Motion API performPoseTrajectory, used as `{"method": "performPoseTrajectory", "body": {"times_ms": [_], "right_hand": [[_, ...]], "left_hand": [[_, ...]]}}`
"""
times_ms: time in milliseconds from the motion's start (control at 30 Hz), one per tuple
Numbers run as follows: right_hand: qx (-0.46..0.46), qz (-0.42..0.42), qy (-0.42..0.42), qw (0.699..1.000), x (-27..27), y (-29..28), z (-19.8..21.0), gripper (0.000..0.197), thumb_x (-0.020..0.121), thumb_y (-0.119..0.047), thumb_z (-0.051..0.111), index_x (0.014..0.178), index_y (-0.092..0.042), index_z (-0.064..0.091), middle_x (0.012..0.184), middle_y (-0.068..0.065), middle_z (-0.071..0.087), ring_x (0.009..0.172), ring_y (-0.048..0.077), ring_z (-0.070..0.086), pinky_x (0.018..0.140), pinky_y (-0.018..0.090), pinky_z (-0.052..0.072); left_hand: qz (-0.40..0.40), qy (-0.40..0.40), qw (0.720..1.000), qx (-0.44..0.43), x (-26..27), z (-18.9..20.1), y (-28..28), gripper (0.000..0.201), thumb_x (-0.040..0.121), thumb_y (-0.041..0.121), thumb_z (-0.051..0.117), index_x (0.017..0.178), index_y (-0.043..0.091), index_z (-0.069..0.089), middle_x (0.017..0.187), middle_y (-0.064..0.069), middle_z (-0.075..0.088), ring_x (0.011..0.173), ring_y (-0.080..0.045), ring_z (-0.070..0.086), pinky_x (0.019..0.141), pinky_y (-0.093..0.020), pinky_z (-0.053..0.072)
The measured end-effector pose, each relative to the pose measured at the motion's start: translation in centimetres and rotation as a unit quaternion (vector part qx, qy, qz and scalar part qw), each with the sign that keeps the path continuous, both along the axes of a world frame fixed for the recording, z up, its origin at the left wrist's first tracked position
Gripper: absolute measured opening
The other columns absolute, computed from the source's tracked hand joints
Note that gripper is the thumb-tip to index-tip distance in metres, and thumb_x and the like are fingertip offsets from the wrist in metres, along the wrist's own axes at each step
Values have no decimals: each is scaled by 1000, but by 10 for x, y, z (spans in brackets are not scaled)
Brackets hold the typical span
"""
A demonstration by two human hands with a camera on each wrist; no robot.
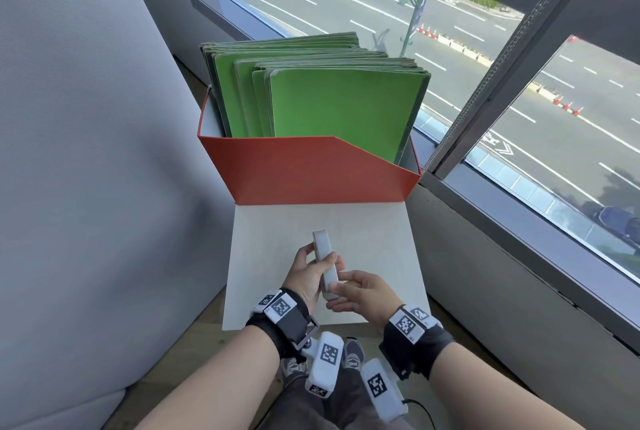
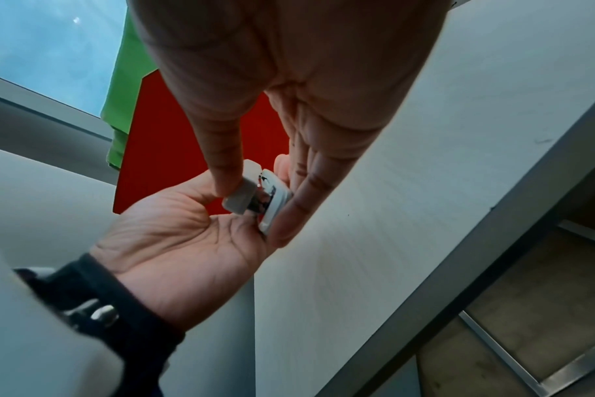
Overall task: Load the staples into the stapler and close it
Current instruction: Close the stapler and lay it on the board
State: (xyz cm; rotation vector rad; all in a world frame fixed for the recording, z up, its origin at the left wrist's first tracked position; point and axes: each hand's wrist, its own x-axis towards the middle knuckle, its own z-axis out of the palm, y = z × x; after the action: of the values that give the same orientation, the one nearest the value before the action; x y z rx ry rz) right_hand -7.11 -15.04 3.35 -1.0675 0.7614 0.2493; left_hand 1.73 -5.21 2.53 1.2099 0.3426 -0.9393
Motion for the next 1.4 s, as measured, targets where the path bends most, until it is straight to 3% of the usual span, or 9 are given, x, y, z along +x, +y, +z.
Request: {"method": "performPoseTrajectory", "body": {"times_ms": [167, 233, 400, 600, 700, 833, 1000, 1200, 1400], "right_hand": [[-4, -5, 5, 1000, 0, 1, 1, 31, 83, -10, 67, 107, 7, 57, 84, 19, 69, 64, 25, 68, 62, 27, 60], [-8, -5, 13, 1000, -1, -1, 0, 34, 81, -13, 69, 107, 7, 59, 88, 20, 68, 64, 27, 66, 62, 29, 60], [-14, -36, 29, 999, -5, -9, -1, 17, 80, -12, 68, 95, -4, 68, 80, 14, 65, 64, 29, 61, 64, 35, 58], [-69, -93, 49, 992, 9, -29, -6, 26, 79, -10, 69, 98, 7, 66, 80, 25, 60, 62, 29, 60, 68, 34, 59], [-111, -102, 48, 987, 28, -40, -8, 26, 78, -9, 69, 99, 6, 67, 81, 21, 62, 62, 25, 58, 77, 38, 57], [-162, -89, 56, 981, 61, -55, -15, 20, 74, -19, 74, 89, -6, 71, 81, 14, 69, 77, 26, 69, 92, 42, 54], [-206, -73, 76, 973, 96, -68, -22, 32, 74, -25, 74, 96, -2, 72, 66, 5, 66, 77, 21, 69, 76, 35, 53], [-258, -40, 106, 960, 107, -74, -21, 21, 74, -29, 73, 70, -9, 72, 68, 12, 60, 64, 20, 53, 52, 26, 35], [-273, -32, 111, 955, 108, -76, -28, 19, 75, -29, 71, 72, -10, 73, 67, 15, 57, 65, 20, 50, 54, 28, 34]], "left_hand": [[1, -10, 1000, 2, 0, -2, 1, 43, 80, 15, 68, 119, 14, 48, 99, -20, 67, 93, -32, 65, 89, -46, 50], [13, -19, 999, 27, 3, -3, 2, 44, 78, 16, 70, 117, 10, 51, 97, -17, 66, 87, -28, 63, 81, -42, 51], [39, -51, 994, 90, 15, -9, 9, 16, 84, 21, 63, 85, 6, 61, 85, -10, 62, 82, -23, 60, 71, -30, 49], [-9, -140, 979, 148, 22, -16, 17, 38, 80, 20, 69, 113, 14, 51, 86, -13, 64, 74, -24, 65, 73, -35, 58], [-33, -177, 965, 189, 32, -20, 15, 37, 78, 26, 69, 109, 13, 55, 86, -14, 69, 72, -25, 69, 75, -37, 59], [-52, -225, 934, 272, 52, -25, 7, 31, 69, 45, 69, 90, 26, 57, 89, -14, 72, 75, -28, 67, 79, -43, 57], [-58, -252, 911, 320, 82, -26, -8, 33, 77, 34, 68, 100, 11, 63, 100, -12, 71, 88, -29, 66, 84, -36, 51], [-66, -236, 907, 342, 97, -39, -17, 38, 77, 30, 70, 105, 6, 65, 106, -11, 70, 98, -27, 64, 90, -32, 49], [-81, -234, 905, 347, 98, -45, -23, 41, 77, 30, 69, 110, 5, 64, 111, -10, 69, 102, -25, 64, 85, -24, 43]]}}
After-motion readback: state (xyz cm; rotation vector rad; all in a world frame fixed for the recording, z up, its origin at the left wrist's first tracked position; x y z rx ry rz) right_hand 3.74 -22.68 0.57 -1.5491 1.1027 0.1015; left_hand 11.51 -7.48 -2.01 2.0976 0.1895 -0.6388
